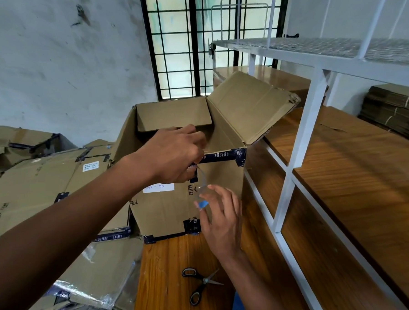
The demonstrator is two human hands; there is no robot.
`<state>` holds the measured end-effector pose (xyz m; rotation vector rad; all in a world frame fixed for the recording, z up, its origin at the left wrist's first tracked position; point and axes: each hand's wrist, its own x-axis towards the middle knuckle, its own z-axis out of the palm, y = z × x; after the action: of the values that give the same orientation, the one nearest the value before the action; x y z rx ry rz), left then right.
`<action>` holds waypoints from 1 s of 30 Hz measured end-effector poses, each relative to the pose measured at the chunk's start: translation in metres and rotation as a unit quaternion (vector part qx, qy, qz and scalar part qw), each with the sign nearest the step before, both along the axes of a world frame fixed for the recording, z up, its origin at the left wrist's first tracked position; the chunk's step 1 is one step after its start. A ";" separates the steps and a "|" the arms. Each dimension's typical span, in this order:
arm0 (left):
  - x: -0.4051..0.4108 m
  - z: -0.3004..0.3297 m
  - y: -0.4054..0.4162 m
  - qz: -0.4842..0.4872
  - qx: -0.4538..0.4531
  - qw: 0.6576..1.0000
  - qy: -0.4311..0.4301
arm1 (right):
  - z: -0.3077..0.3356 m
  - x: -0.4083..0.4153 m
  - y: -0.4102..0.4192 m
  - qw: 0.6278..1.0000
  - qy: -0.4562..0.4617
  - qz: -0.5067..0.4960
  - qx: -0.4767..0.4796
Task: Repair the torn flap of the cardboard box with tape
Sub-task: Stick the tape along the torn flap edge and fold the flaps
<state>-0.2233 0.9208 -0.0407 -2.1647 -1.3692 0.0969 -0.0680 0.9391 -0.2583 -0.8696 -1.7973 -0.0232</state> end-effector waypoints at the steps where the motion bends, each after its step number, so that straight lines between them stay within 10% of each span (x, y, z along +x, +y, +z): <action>1: -0.002 0.000 0.000 -0.002 0.002 1.000 -0.001 | 0.001 0.000 -0.001 1.000 0.010 0.005 0.003; 14: -0.037 -0.018 -0.001 -0.042 -0.005 0.999 -0.008 | 0.024 0.055 0.004 0.988 0.063 0.126 -0.069; 30: -0.047 -0.037 -0.040 -0.151 0.001 0.977 -0.148 | 0.149 0.130 0.050 0.883 -0.059 0.325 -0.332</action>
<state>-0.2700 0.8812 -0.0781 -2.4297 -1.1703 -0.3558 0.0619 0.9889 -0.1091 -0.6761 -2.1671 1.0462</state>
